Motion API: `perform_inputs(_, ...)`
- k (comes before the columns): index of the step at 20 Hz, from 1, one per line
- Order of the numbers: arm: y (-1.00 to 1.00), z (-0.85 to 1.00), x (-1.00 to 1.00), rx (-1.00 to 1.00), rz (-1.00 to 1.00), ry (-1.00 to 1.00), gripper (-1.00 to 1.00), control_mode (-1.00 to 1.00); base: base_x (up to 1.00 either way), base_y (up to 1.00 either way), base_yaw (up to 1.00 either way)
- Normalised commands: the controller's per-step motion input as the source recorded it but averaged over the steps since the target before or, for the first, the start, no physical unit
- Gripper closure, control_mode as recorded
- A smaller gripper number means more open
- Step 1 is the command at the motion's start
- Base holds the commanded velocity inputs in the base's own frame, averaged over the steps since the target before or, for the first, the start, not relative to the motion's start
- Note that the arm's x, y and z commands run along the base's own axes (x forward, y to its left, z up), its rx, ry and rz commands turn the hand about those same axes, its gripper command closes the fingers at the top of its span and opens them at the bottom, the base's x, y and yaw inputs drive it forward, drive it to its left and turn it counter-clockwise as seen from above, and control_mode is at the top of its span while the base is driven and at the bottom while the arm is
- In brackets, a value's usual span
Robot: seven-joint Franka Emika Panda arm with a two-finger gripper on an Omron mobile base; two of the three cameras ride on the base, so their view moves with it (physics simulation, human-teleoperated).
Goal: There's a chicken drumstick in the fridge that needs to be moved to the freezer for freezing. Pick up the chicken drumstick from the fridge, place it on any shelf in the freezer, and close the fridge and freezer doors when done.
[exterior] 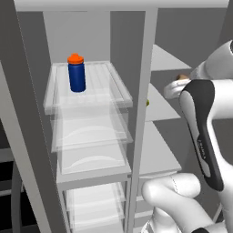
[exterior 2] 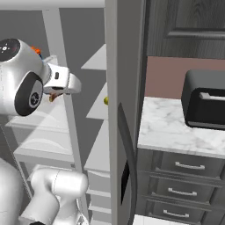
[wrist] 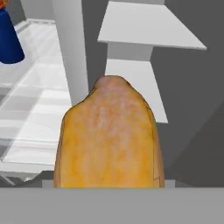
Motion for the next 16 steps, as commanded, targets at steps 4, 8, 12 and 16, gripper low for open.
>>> perform_inputs(4, -0.61, 0.27, 0.18, 0.0, -0.05, -0.08, 1.0, -1.0, 0.0, 0.0, 0.0)
perform_inputs(8, -0.34, 0.25, 0.29, 0.0, -0.01, -0.15, 1.0, -1.0, 0.0, 0.0, 0.0)
perform_inputs(12, -0.13, 0.06, 0.57, 0.0, 0.0, -0.05, 1.0, -1.0, 0.0, 0.0, 0.0)
perform_inputs(16, -0.04, 0.0, 0.69, 0.0, 0.0, 0.0, 1.0, -1.0, 0.0, 0.0, 0.0)
